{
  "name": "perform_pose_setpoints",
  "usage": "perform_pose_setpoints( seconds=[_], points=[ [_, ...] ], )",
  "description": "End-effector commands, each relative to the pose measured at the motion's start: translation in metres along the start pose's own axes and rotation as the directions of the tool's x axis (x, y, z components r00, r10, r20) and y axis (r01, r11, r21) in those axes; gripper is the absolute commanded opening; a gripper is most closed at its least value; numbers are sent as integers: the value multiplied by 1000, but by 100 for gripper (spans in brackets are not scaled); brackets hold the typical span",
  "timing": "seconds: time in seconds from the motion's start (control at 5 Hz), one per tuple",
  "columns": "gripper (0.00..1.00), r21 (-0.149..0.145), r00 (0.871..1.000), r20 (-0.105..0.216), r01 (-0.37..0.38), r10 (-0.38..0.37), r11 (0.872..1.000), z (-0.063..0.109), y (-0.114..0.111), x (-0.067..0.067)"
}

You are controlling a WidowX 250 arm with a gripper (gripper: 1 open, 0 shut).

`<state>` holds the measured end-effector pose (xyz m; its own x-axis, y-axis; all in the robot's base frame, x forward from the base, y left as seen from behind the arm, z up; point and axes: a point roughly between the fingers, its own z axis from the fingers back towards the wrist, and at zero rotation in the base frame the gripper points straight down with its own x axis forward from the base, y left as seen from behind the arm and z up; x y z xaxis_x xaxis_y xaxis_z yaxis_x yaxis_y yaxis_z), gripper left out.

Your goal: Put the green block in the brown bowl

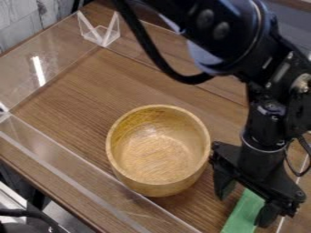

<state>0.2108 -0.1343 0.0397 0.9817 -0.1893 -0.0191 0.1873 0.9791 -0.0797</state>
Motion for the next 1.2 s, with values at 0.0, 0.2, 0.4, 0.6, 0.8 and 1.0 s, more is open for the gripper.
perform_pose_setpoints(
  seconds=[0.0, 0.2, 0.4, 0.6, 0.8, 1.0],
  points=[
    [100, -17, 999, 54, -7, 8, 1000, 4, 1, 8],
    [100, -17, 998, 57, -11, 12, 1000, -3, 2, 9],
    [0, -19, 998, 60, -17, 19, 1000, -7, 3, 9],
    [0, -20, 998, 53, -35, 36, 999, 3, 4, 5],
    [0, -23, 997, 45, -60, 61, 998, 19, 4, 1],
    [0, -25, 995, 44, -91, 92, 996, 48, 6, -4]
  ],
)
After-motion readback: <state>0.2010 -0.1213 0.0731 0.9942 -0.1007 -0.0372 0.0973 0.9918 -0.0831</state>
